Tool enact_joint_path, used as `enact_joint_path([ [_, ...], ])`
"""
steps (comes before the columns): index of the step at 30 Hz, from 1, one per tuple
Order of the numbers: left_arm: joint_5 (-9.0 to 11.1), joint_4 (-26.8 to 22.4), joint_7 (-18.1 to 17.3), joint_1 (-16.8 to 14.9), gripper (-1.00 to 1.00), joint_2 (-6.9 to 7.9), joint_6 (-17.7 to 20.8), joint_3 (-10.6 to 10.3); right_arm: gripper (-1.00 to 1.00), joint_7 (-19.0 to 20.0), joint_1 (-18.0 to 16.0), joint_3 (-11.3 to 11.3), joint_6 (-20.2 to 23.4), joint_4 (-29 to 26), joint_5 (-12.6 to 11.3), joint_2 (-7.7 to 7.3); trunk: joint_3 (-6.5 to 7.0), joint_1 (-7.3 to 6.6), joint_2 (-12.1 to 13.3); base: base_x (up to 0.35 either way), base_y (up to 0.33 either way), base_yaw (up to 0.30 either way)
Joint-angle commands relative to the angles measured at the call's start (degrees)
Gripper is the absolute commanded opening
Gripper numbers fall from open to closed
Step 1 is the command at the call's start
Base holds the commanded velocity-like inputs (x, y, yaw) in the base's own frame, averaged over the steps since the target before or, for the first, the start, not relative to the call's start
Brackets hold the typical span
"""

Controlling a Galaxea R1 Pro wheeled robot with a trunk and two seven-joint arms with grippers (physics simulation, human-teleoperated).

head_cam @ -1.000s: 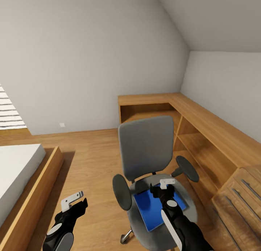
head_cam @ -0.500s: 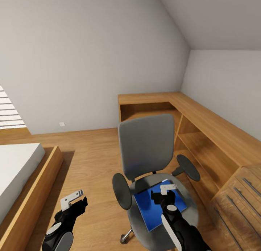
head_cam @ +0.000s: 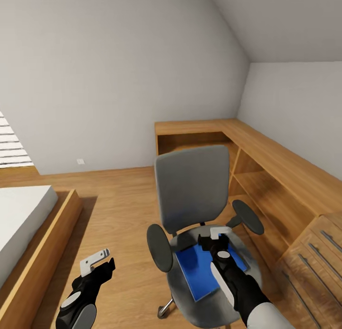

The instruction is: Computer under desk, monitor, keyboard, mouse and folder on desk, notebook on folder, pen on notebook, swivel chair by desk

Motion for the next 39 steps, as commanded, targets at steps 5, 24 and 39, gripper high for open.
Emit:
enact_joint_path([
  [5, 0.32, -0.08, 0.47, -0.06, 1.00, 0.11, 0.16, -0.19, 1.00, -0.33, -8.12, -1.66, -0.04, 9.00, -0.89, 0.08, -0.96, 1.10, -2.05, 0.000, 0.000, 0.000],
  [24, 0.34, -0.08, 0.48, -0.07, 1.00, -0.04, 0.17, -0.12, 1.00, 1.83, -17.91, -3.70, -5.76, 28.48, -7.49, 0.23, -4.37, 5.28, -9.67, 0.000, 0.000, 0.000],
  [39, 0.39, -0.08, 0.48, -0.05, 1.00, -0.04, 0.25, -0.09, 1.00, 1.58, -17.89, -3.79, -6.74, 28.01, -7.46, 3.05, -7.06, 8.57, -15.69, 0.000, 0.000, 0.051],
])
